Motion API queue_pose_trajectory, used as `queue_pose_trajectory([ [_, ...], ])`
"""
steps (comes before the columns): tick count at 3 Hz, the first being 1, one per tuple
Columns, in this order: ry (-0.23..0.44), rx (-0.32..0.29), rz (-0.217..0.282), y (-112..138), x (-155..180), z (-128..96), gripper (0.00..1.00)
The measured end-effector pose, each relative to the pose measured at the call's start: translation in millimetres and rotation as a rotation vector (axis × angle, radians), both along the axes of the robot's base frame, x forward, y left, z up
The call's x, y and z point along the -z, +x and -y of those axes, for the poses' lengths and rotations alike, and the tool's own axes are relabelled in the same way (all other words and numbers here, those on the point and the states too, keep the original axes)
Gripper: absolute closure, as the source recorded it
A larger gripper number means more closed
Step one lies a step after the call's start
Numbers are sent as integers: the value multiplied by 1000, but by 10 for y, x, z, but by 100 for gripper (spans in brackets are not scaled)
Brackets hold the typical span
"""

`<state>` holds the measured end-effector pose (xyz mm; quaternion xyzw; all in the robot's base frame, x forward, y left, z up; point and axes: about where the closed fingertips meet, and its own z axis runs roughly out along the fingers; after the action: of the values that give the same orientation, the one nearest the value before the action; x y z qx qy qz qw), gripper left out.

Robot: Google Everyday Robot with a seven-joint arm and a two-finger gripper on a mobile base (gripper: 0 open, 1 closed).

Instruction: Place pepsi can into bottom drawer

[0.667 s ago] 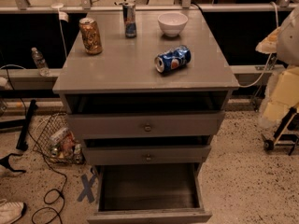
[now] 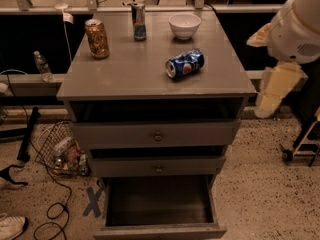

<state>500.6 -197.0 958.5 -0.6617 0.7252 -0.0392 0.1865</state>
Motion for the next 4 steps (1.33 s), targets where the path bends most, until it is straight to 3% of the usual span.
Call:
queue_pose_trajectory([
  [1, 7, -130, 54, 606, 120, -152, 0],
  [2, 36, -189, 97, 1205, 239, -327, 0],
  [3, 24, -214, 115, 1799, 493, -538, 0],
  [4, -13, -215, 115, 2063, 686, -648, 0],
])
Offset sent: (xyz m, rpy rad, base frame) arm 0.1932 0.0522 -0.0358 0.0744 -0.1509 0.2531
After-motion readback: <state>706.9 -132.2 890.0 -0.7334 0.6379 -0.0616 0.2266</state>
